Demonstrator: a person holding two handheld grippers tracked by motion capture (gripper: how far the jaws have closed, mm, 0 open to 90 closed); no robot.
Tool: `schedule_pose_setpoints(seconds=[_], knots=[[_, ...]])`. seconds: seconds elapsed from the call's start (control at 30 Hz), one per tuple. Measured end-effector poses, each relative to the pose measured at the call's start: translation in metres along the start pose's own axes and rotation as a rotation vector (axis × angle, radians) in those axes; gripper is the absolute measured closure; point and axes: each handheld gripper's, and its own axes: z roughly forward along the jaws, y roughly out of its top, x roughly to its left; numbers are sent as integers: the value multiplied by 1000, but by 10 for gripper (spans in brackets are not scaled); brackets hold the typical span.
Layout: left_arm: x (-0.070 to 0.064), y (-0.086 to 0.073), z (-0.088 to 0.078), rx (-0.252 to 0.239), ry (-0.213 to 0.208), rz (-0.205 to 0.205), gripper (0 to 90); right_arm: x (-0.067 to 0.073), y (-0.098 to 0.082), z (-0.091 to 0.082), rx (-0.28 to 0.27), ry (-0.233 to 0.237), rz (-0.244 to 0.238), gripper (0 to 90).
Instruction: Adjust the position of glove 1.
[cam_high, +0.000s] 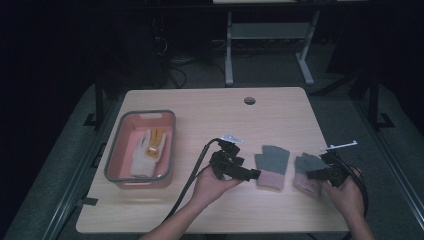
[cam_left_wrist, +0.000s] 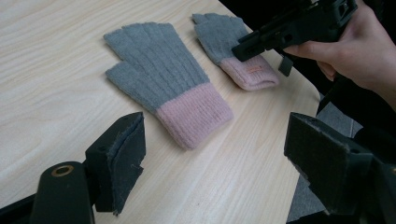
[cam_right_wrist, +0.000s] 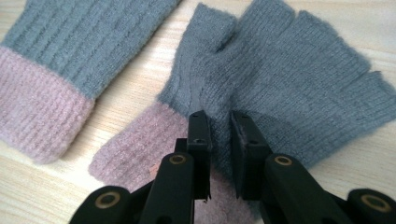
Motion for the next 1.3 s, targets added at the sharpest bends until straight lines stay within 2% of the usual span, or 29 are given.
schedule_pose_setpoints(seconds=[0.4,0.6,1.03,1.3], knots=[[1,0,-1,-3,11,-3,207,3,0,-9,-12,7,-5,799],[1,0,-1,-1,15,1,207,7,1,-15,-27,29,-10,798],[2,0,-5,-8,18,1,206,35,15,-25,-56,63,-64,796],[4,-1,-8,-13,25,-6,206,55,26,-18,-46,71,-100,795]])
